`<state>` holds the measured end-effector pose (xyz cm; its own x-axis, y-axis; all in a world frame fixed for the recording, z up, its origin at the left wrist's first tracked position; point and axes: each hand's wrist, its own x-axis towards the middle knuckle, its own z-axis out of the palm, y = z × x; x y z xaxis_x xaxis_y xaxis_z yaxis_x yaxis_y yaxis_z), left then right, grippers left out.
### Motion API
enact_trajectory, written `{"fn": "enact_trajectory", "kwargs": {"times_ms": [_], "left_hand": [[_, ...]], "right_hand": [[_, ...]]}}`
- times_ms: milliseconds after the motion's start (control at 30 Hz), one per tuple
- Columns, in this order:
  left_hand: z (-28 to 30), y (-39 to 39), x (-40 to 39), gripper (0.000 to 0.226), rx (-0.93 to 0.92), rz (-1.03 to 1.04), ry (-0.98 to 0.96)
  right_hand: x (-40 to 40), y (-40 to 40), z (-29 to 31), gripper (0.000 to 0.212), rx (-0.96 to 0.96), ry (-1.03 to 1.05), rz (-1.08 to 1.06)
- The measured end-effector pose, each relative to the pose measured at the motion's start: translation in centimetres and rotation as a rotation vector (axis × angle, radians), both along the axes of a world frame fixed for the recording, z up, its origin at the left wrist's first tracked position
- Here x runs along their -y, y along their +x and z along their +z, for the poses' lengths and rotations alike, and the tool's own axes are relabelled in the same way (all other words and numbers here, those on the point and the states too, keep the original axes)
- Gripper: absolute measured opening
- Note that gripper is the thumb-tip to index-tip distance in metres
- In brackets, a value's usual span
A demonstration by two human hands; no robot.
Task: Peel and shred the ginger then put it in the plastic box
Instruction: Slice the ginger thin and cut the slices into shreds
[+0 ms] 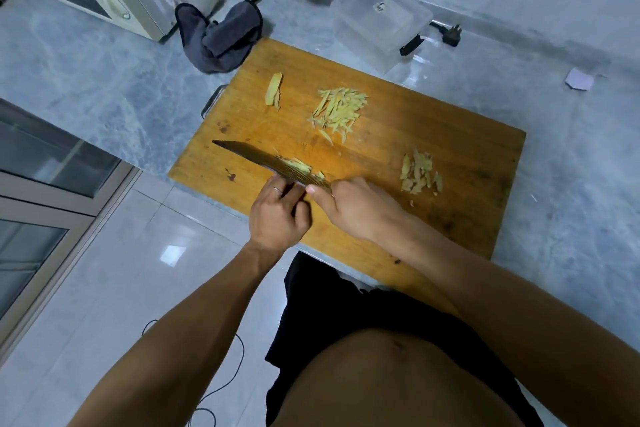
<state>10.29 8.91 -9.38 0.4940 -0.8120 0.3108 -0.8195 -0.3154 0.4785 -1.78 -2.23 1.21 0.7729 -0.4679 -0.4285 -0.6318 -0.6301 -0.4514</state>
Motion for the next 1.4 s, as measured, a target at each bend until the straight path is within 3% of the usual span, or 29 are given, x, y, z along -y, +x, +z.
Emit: {"fn": "enact_trajectory", "kwargs": {"times_ms": [267, 834, 1401], "left_hand": [[-0.5, 0.4, 0.0, 0.036, -0.025, -0.045, -0.012], [-0.4, 0.5, 0.2, 0.025, -0.014, -0.031, -0.015], [0.1, 0.3, 0.1, 0.031, -0.02, 0.0, 0.009]], "right_hand": [[0.4, -1.5, 0.7, 0.069, 0.02, 0.028, -0.025], [0.5, -0.8, 1.0, 0.066, -0.015, 0.04, -0.012], [0.4, 0.0, 1.5, 0.065, -0.03, 0.008, 0.012]]}}
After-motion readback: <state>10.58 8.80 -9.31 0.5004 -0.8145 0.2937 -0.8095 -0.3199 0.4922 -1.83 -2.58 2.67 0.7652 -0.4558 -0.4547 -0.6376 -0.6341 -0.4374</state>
